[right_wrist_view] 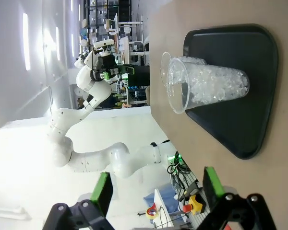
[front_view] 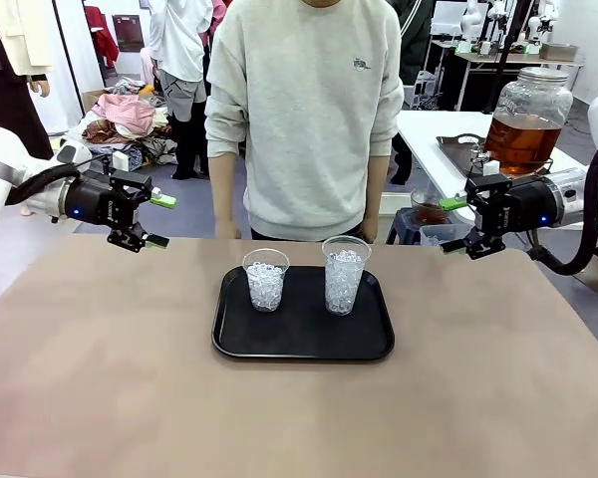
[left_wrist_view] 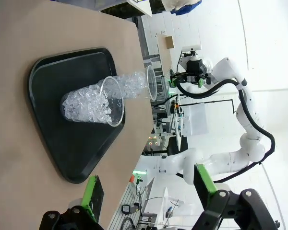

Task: Pour the drink into the iced cup.
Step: Pick up the iced cup indicated by the human and present it to them.

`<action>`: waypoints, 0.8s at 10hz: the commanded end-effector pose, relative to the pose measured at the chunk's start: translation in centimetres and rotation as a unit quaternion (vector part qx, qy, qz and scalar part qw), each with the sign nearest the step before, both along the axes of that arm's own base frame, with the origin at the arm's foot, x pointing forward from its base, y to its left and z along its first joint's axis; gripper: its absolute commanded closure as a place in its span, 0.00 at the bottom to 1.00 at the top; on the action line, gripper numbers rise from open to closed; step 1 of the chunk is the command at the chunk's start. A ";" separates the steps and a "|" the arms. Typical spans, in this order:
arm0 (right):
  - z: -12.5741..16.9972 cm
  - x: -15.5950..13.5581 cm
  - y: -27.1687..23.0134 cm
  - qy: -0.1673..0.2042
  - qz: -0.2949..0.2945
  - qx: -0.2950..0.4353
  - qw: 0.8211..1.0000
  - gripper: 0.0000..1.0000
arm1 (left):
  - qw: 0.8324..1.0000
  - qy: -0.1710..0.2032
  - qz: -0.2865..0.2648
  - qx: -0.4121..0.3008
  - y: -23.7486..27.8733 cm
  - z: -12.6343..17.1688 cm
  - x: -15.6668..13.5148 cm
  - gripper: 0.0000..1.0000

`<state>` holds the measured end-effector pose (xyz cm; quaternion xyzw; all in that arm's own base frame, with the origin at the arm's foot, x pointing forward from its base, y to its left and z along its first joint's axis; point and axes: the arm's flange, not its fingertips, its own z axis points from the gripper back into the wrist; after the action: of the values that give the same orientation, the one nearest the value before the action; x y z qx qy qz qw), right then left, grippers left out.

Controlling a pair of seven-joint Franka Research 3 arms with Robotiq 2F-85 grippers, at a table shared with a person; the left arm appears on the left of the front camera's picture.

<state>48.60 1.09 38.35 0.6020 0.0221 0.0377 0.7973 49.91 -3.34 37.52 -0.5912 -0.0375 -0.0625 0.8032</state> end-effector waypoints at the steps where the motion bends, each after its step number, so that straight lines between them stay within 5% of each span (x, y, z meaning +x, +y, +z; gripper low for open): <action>1: 0.2 0.0 0.0 -0.003 -0.001 0.000 1.000 0.00 | 1.000 -0.004 0.002 0.002 0.0 0.3 -0.1 0.00; 8: 0.2 0.0 0.0 -0.003 -0.001 0.000 1.000 0.00 | 1.000 -0.004 0.002 0.002 0.0 0.3 -0.1 0.00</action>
<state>48.60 1.11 38.35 0.6020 0.0222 0.0378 0.7973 49.91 -3.33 37.54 -0.5911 -0.0378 -0.0625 0.8033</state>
